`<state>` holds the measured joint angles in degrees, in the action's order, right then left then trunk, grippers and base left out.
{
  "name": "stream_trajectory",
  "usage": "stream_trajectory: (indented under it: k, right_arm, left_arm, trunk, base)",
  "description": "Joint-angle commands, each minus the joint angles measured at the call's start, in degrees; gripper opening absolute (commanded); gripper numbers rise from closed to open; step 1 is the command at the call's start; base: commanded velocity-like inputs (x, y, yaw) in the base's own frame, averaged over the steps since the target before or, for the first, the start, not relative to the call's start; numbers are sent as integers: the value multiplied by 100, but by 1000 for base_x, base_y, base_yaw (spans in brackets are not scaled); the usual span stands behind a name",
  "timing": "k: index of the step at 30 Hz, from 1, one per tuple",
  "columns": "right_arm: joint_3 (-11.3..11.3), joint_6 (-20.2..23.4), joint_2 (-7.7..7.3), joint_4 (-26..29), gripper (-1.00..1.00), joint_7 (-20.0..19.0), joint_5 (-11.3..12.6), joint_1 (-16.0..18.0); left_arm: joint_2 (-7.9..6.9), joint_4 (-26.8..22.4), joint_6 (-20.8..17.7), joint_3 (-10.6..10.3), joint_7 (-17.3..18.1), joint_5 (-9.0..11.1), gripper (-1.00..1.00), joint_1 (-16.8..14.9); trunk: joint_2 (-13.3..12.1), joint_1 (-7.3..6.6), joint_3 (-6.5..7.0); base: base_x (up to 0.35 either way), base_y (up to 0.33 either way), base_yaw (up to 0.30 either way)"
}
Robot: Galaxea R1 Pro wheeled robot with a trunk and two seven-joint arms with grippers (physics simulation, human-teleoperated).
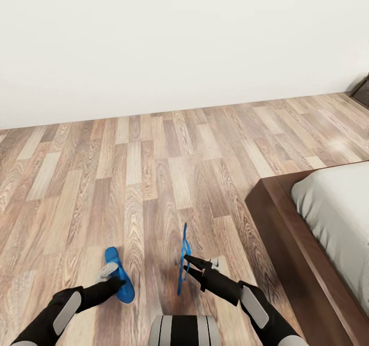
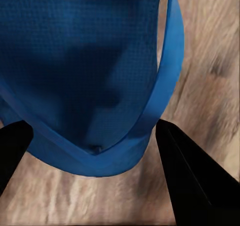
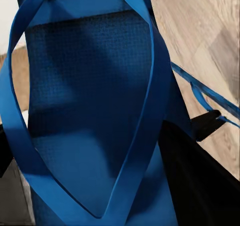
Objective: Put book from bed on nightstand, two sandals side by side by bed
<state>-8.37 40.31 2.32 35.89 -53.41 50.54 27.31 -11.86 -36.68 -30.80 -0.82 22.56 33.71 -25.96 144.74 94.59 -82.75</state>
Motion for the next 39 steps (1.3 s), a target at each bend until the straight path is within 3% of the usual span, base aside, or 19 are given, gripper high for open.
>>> stream_trajectory:
  k: [1,2,7,10,13,16,22,39]
  right_arm:
    - [1,53,-2,-1,-100,10,-121,3]
    - [6,45,-7,-1,-100,3,-333,3]
    - [28,-9,-26,34,-100,-37,-543,3]
    - [34,-13,-23,32,-100,-38,-557,3]
    - [19,-118,67,131,-100,-29,-484,-6]
    - [19,-227,67,163,-100,-31,-484,-6]
    - [12,-484,-104,-30,-100,-45,-496,-6]
    - [11,-1140,-135,-504,-100,-46,-498,-6]
  left_arm:
    - [-84,5,-18,-32,110,-41,-100,11]
    - [-175,13,-3,-49,254,-117,-100,20]
    - [-262,48,16,-66,496,-190,-100,29]
    - [-260,111,20,-67,513,-200,-100,30]
    - [-264,12,-81,-68,548,-89,-100,56]
    - [-264,-85,-182,-68,548,-76,-100,56]
    - [-223,-54,-190,-66,548,-124,-100,169]
    - [-224,-49,-189,-59,565,-127,-100,179]
  trunk:
    - [0,-3,20]
    - [-2,-6,42]
    - [-8,-19,153]
    - [-12,-27,219]
    - [-12,-27,218]
    - [-12,-27,218]
    - [-12,-27,218]
    - [-35,-71,595]
  base:
    - [0,0,0]
    - [0,0,0]
    - [0,0,0]
    - [0,0,0]
    - [0,0,0]
    - [0,0,0]
    - [0,0,0]
    - [0,0,0]
